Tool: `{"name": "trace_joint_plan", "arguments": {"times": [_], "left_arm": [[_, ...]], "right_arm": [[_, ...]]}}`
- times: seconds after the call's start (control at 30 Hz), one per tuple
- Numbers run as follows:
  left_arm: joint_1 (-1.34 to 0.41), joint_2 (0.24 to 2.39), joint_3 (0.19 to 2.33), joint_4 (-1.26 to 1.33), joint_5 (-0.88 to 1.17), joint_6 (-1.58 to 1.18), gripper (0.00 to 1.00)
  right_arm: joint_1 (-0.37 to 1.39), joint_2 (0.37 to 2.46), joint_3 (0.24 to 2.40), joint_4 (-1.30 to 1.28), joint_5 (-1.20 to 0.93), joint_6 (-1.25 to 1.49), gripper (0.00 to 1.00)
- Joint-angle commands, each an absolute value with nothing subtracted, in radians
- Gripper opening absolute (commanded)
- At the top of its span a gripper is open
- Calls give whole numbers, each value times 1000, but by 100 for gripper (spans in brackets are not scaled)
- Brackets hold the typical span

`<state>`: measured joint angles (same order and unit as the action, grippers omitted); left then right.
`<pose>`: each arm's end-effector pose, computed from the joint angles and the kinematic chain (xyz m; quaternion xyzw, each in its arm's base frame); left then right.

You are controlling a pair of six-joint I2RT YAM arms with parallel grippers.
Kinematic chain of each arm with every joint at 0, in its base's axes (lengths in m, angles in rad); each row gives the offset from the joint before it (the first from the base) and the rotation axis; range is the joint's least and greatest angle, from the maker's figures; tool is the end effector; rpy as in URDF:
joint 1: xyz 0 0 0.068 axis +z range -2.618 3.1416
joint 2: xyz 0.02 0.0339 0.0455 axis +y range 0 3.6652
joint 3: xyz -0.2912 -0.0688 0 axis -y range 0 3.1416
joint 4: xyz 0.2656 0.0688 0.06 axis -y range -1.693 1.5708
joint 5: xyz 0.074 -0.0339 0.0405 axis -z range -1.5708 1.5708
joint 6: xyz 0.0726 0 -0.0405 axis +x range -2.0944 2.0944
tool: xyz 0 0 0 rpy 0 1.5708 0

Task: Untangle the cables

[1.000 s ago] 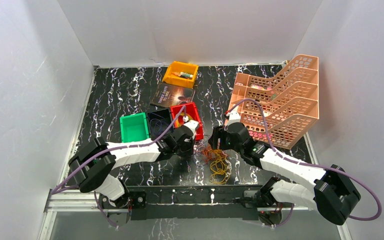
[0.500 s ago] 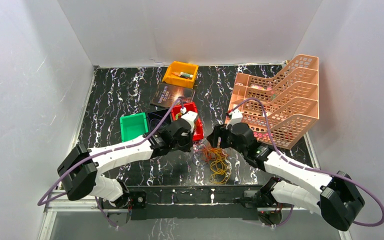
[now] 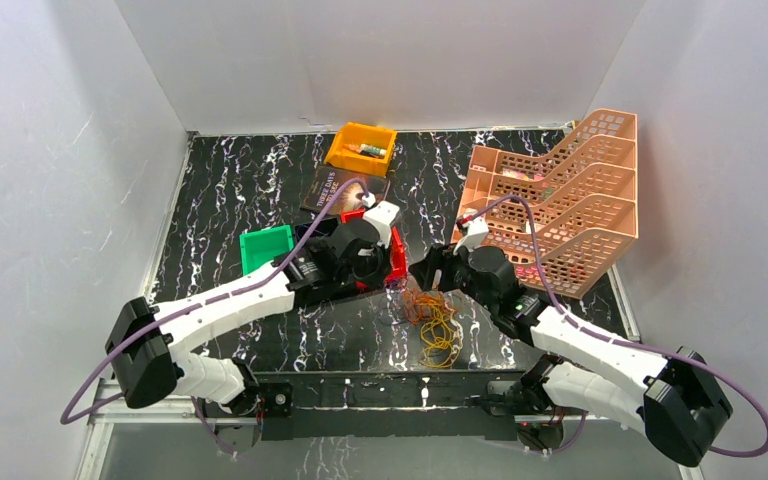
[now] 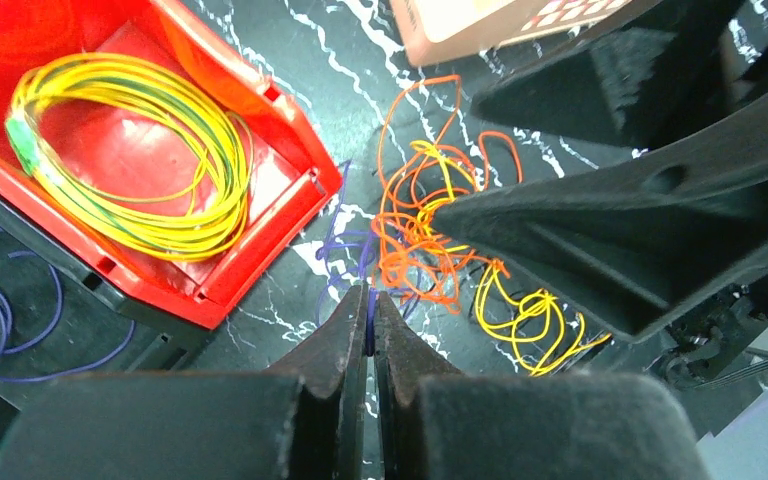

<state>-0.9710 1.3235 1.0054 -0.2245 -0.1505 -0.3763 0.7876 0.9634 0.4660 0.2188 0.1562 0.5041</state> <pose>0.2035 -0.2783 0.2945 0.2190 0.8410 -0.2547 0.4241 0.1886 0.1734 0.2385 -0.0660 0.7947 0.3115 0.5168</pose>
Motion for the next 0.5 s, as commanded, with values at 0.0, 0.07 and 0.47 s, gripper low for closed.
{"name": "trace_joint_plan", "arguments": {"times": [0.0,0.07,0.47], "left_arm": [[-976,1261,1089,-260,-150,-324,0],[-976,1257,1108,-265,-146,-316,0],[-977,1249,1158,-265,-116,-315,0]], "right_arm": [[792,969,454,350,121,514,75],[792,981,453,375,110,518,75],[792,1113,473,535,3,547,76]]}}
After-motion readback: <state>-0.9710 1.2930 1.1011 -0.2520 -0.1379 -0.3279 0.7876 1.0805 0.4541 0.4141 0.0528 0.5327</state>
